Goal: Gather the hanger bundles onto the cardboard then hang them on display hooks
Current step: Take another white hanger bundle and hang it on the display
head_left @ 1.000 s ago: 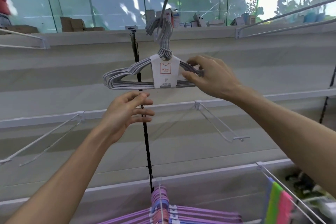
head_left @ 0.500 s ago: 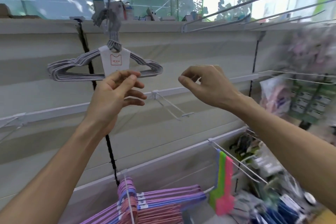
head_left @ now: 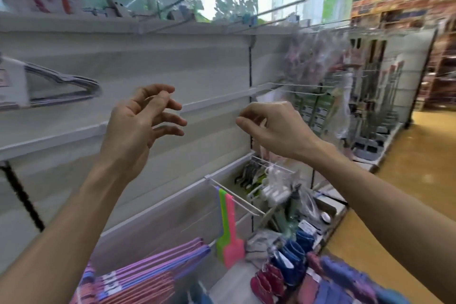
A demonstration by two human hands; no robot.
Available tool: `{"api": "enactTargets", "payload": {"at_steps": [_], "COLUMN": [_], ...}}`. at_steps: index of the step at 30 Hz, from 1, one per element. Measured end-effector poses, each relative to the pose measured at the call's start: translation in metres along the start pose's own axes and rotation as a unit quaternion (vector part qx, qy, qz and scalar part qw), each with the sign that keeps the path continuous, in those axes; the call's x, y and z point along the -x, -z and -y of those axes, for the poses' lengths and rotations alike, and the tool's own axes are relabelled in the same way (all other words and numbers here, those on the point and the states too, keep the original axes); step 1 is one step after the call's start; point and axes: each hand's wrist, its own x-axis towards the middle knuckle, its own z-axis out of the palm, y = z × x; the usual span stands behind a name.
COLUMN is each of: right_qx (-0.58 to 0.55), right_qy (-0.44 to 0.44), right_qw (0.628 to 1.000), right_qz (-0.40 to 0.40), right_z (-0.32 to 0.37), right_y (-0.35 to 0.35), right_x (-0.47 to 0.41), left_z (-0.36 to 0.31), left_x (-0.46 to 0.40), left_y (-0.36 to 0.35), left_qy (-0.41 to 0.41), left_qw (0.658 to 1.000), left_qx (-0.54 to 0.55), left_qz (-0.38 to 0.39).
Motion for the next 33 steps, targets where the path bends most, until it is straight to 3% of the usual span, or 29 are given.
{"api": "enactTargets", "payload": {"at_steps": [12,22,33], "right_qx": [0.015,0.050,0.113], "right_qy": [-0.079,-0.157,-0.313], "right_qw": [0.996,0.985,0.942], "right_qz": [0.039,0.048,0.038], "right_z": [-0.133,-0.214,-0.308], "right_y": [0.103,0.148,0.184], "right_x": [0.118,0.189,0.251], "left_z": [0.050,0.098,0.195], "left_x": [0.001,-0.001,-0.034], "left_y": [-0.199,-0.308,-0.443], "left_qy": [0.044,0.082,0.151], "left_qw": [0.995,0.984,0.943], "left_qx": [0.061,0.089,0.163], "left_qz": [0.067,0.128,0.248]}}
